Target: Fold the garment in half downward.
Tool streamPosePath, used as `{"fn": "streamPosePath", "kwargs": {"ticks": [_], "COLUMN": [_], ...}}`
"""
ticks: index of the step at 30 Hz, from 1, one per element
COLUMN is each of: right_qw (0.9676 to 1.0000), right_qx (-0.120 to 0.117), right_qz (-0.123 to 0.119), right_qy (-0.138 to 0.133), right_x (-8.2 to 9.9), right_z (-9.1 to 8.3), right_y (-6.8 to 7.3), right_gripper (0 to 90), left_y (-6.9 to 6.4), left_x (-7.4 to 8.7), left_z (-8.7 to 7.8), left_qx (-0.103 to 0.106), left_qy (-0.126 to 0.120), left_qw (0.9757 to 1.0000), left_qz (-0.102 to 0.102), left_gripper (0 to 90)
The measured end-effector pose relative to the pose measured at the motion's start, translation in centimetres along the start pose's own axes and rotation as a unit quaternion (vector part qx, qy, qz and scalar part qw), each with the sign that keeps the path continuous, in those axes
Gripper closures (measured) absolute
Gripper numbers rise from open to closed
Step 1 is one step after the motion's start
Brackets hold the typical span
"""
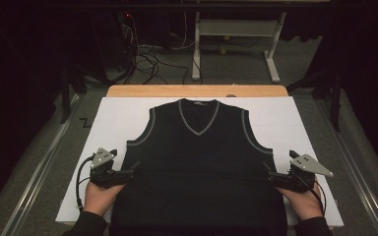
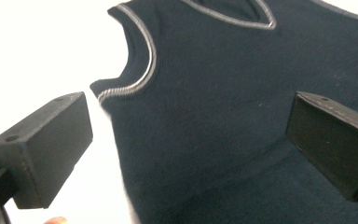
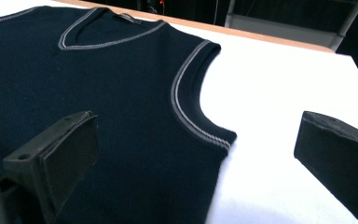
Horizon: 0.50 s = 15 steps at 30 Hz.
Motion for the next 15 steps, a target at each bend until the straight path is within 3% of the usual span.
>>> {"fn": "streamPosePath", "kwargs": {"ticks": [2, 3, 5, 6, 8, 9, 11, 14, 15], "right_qw": [0.9999, 0.9996, 0.9995, 0.9988, 0.9978, 0.9971, 0.9957, 0.9936, 0.9927], "right_qx": [-0.001, -0.005, -0.008, -0.017, -0.027, -0.03, -0.032, -0.036, -0.041], "right_qz": [0.005, 0.009, 0.01, 0.014, 0.02, 0.024, 0.029, 0.036, 0.038], "right_qy": [0.009, 0.025, 0.029, 0.044, 0.057, 0.065, 0.082, 0.101, 0.107], "right_x": [0.2, 0.3, 0.4, 0.4, 0.5, 0.6, 0.7, 0.9, 0.9], "right_z": [-0.1, 0.1, 0.1, 0.3, 0.4, 0.5, 0.6, 0.9, 1.0], "right_y": [-0.2, -0.3, -0.3, -0.3, -0.4, -0.4, -0.5, -0.5, -0.5], "right_gripper": [1.6, 2.6, 3.1, 6.1, 10.1, 12.9, 15.6, 17.1, 18.7], "left_y": [0.1, 0.3, 0.4, 0.6, 0.7, 0.9, 0.8, 0.5, 0.4], "left_x": [0.1, 0.3, 0.5, 0.5, 0.5, 0.2, 0.2, 0.2, 0.2], "left_z": [0.4, 0.7, 0.9, 1.2, 1.4, 1.9, 2.5, 2.6, 2.5], "left_qx": [-0.016, -0.028, -0.022, -0.023, -0.027, -0.014, -0.009, -0.027, -0.023], "left_qy": [0.028, 0.057, 0.069, 0.082, 0.089, 0.107, 0.13, 0.13, 0.13], "left_qw": [0.9995, 0.998, 0.9973, 0.9962, 0.9954, 0.9937, 0.991, 0.991, 0.9911], "left_qz": [0.001, -0.004, -0.011, -0.019, -0.024, -0.031, -0.03, -0.015, -0.011], "left_gripper": [1.9, 4.3, 6.8, 14.6, 17.7, 21.1, 27.0, 30.5, 32.3]}}
Point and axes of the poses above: each handheld gripper's, and its own axes: z roughly forward along the jaws, x roughly out of its underside, y roughly to its left, the point moved 3 cm from there along z, roughly forward along the jaws, and after that the axes turned 15 degrees about y, right-handed, at the moved point
